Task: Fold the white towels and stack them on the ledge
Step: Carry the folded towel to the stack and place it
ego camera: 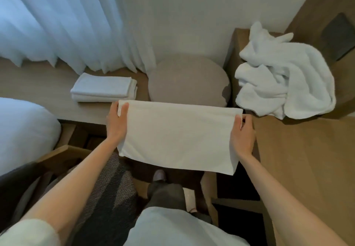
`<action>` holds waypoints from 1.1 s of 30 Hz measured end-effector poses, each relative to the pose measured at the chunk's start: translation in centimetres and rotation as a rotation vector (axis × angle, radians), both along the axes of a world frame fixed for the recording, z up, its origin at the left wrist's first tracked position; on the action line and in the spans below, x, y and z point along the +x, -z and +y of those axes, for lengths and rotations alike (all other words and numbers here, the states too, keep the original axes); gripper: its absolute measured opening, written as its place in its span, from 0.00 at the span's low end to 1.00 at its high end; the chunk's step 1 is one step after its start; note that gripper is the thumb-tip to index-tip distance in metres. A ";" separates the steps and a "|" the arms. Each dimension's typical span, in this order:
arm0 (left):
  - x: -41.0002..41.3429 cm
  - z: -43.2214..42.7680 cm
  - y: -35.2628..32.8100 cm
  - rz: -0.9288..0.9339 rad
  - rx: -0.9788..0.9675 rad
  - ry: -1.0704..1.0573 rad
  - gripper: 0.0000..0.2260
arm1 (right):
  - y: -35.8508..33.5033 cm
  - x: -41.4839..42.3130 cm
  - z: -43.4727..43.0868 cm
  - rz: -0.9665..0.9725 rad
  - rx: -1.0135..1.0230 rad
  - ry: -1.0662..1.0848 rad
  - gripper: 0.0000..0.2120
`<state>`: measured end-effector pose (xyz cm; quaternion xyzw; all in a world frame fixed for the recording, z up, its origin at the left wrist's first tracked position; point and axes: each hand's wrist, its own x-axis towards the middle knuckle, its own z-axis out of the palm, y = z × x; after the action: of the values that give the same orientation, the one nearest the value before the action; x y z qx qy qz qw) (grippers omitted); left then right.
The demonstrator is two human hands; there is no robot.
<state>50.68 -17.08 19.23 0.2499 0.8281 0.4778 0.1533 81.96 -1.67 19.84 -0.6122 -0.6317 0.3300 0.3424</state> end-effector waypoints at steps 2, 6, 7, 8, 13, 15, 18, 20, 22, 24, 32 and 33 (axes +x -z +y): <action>-2.5 -0.7 0.2 -0.006 -0.009 -0.076 0.16 | 0.3 -3.7 0.9 -0.036 -0.011 -0.039 0.10; -8.4 -0.9 0.4 -0.017 -0.006 -0.175 0.17 | 0.9 -11.5 3.0 -0.054 -0.032 -0.130 0.08; -10.0 -0.8 0.3 -0.022 -0.014 -0.198 0.17 | 1.0 -13.6 3.5 -0.044 -0.032 -0.146 0.08; -11.7 -0.7 0.3 -0.034 -0.022 -0.219 0.17 | 1.0 -15.7 4.0 -0.032 -0.034 -0.162 0.09; -19.7 -0.4 0.1 -0.093 -0.084 -0.257 0.15 | 1.1 -24.9 6.2 -0.017 -0.077 -0.209 0.11; -22.8 -0.4 0.1 -0.083 -0.106 -0.270 0.15 | 0.7 -28.2 6.9 -0.012 -0.081 -0.237 0.12; -26.7 -0.5 0.3 -0.116 -0.129 -0.279 0.15 | 0.4 -32.7 7.9 -0.027 -0.085 -0.273 0.12; -28.9 -0.6 0.6 -0.141 -0.172 -0.278 0.17 | 0.4 -35.6 8.7 -0.063 -0.094 -0.286 0.11; -30.9 -0.7 1.2 -0.190 -0.168 -0.266 0.18 | 0.7 -38.2 9.6 -0.094 -0.102 -0.293 0.11; -32.5 -0.8 1.9 -0.236 -0.156 -0.265 0.17 | 1.3 -40.6 10.6 -0.116 -0.118 -0.313 0.12; -39.3 1.6 5.2 -0.305 -0.202 -0.427 0.17 | 4.5 -50.2 15.1 -0.147 -0.157 -0.433 0.13; -40.1 2.0 5.5 -0.306 -0.193 -0.462 0.17 | 4.9 -51.4 15.4 -0.146 -0.160 -0.438 0.13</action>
<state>10.59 -15.07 13.69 -0.0359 0.8718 0.4514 0.1868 30.55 13.75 14.92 -0.5080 -0.7444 0.4001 0.1666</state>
